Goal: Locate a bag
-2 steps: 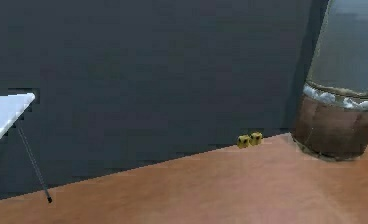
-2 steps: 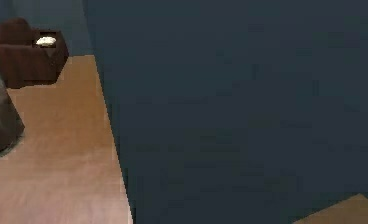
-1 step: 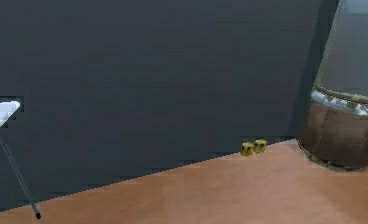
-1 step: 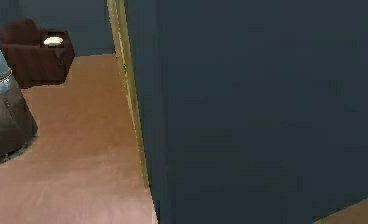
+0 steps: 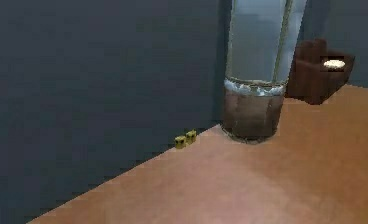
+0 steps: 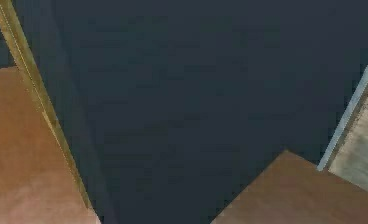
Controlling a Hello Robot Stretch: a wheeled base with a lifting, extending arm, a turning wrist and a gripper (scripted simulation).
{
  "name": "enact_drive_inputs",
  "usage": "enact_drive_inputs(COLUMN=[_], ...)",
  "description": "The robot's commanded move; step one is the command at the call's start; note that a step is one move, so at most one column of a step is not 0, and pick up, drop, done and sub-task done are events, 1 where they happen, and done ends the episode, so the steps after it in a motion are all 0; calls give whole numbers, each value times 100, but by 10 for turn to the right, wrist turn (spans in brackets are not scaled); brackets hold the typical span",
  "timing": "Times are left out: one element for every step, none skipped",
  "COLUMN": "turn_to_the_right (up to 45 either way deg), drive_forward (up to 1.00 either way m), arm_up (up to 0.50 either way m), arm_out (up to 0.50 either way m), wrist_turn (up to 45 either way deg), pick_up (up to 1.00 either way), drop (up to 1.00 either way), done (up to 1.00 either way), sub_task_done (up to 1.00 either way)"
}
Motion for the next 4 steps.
enact_drive_inputs(turn_to_the_right=[0,360,0,60], drive_forward=[40,0,100,0], arm_up=[0,0,0,0], arm_out=[0,0,0,0], wrist_turn=[0,0,0,0], pick_up=[0,0,0,0], drop=[0,0,0,0], done=[0,0,0,0], sub_task_done=[0,0,0,0])
